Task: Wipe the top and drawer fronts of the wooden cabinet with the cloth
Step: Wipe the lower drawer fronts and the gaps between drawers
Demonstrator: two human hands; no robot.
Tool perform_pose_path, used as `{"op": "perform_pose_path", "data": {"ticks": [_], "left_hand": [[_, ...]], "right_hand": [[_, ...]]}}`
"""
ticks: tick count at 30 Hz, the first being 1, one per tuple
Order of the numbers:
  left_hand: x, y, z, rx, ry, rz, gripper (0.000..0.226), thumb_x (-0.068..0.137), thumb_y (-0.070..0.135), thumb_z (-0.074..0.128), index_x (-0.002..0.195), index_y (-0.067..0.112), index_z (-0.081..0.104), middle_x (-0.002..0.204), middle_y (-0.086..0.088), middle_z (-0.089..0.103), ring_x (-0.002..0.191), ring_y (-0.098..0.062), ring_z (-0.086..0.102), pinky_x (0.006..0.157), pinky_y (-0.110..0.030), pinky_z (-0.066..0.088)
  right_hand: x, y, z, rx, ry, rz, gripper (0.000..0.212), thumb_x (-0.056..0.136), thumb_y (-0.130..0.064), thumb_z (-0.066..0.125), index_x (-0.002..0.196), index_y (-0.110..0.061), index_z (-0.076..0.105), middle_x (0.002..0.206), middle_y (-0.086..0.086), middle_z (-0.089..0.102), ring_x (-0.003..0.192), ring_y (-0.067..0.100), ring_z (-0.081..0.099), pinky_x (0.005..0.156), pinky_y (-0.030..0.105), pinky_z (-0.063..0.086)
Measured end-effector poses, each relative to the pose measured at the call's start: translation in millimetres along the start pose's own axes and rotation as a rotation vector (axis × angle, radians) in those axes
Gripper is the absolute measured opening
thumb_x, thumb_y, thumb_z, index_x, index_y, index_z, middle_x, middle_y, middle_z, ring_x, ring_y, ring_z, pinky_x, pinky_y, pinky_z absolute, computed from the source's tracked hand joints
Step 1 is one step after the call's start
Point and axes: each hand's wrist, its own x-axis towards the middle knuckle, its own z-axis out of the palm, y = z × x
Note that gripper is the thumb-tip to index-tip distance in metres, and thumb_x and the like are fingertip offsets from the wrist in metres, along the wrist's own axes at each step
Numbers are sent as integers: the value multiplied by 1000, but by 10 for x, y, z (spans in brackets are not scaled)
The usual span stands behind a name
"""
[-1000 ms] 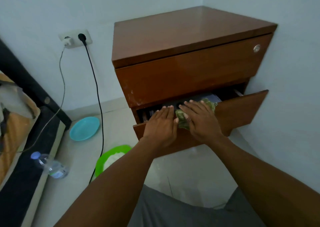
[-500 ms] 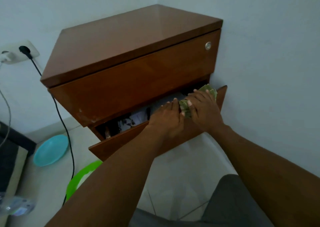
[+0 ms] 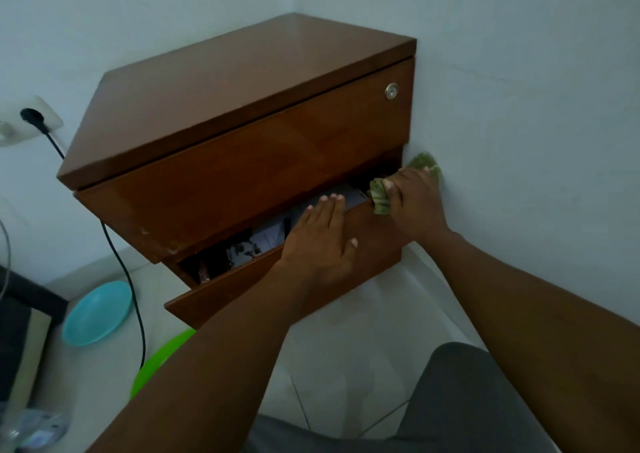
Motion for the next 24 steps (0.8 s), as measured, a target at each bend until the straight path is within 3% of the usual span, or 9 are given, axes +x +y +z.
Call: {"op": "perform_pose_path", "data": {"ticks": [4, 8, 11, 15, 21, 24], "left_hand": [[-210, -55, 40, 55, 69, 93, 75, 101, 47, 20, 160, 9, -5, 169, -9, -6, 155, -20, -9, 126, -39, -2], [-445, -196, 148, 190, 161, 181, 70, 105, 43, 23, 160, 9, -6, 168, -10, -11, 155, -22, -14, 126, -42, -2], [-629, -340, 185, 269, 187, 211, 72, 105, 45, 23, 160, 8, -6, 168, -11, -13, 154, -24, -16, 126, -43, -4], [-875, -571, 238, 363, 196, 218, 74, 105, 49, 22, 159, 6, -4, 166, -12, -18, 154, -25, -18, 126, -44, -2], [-1159, -817, 296, 492, 130, 212, 78, 105, 49, 19, 154, 7, -25, 160, -9, -38, 147, -22, -35, 120, -41, -22], [-1151, -872, 265, 519, 122, 197, 79, 104, 48, 19, 153, 7, -28, 159, -8, -40, 146, -20, -38, 117, -40, -27]], "right_hand": [[-50, -77, -48, -12, 56, 33, 28, 96, -21, 47, 87, -7, 70, 89, 14, 70, 89, 35, 62, 102, 47, 41], [-135, -199, -85, -19, 101, 88, 30, 99, -18, 46, 83, -7, 68, 84, 15, 67, 84, 36, 60, 93, 49, 47], [-218, -353, -121, 8, 129, 92, 34, 103, -23, 41, 84, -7, 65, 85, 15, 65, 84, 35, 59, 84, 46, 47], [-481, -746, -21, 67, 210, 72, 31, 103, -20, 42, 93, -4, 66, 93, 15, 66, 89, 33, 59, 85, 43, 46], [-811, -1370, 268, 194, 283, 175, 28, 103, -18, 43, 100, -2, 65, 103, 15, 66, 100, 31, 57, 90, 42, 46], [-782, -1555, 308, 243, 305, 245, 29, 104, -19, 43, 100, -1, 65, 101, 16, 66, 99, 31, 56, 89, 39, 44]]}}
